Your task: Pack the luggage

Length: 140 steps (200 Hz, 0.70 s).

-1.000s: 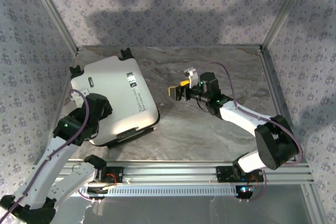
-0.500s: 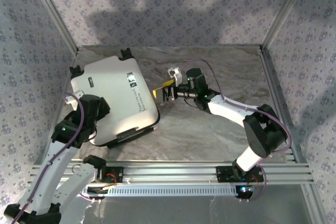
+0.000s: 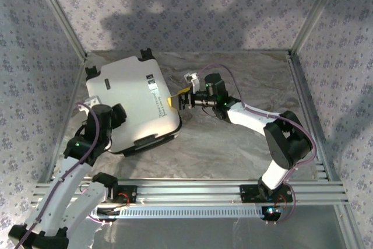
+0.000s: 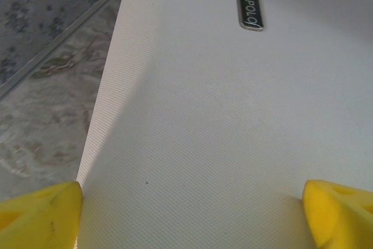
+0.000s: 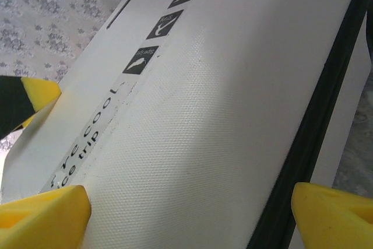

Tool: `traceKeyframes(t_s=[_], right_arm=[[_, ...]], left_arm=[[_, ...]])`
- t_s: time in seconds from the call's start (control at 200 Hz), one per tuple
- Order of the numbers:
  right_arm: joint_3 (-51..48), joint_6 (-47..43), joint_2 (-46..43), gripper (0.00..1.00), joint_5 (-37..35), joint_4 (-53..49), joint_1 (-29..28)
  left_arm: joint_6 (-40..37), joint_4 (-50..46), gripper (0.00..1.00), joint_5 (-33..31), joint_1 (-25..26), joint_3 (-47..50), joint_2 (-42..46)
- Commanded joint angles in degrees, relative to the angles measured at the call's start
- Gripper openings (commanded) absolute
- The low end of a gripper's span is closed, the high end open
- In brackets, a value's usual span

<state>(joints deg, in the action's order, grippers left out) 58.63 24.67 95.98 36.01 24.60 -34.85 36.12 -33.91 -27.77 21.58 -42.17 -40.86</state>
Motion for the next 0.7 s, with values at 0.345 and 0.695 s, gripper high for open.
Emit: traceKeyframes(t_s=[0.345,0.695], right_arm=[[-7.1,0.65,-4.49,0.92,0.99,-2.96,7.98],[-14.94,0.48,-14.83,0.92,-2.16,-7.64,19.18]], left_arm=[[-2.63,19.61,0.93,20.47,18.1,-3.26,-26.58],[-6.88,29.38,0.92,25.71,19.91,-17.35,-46.91]])
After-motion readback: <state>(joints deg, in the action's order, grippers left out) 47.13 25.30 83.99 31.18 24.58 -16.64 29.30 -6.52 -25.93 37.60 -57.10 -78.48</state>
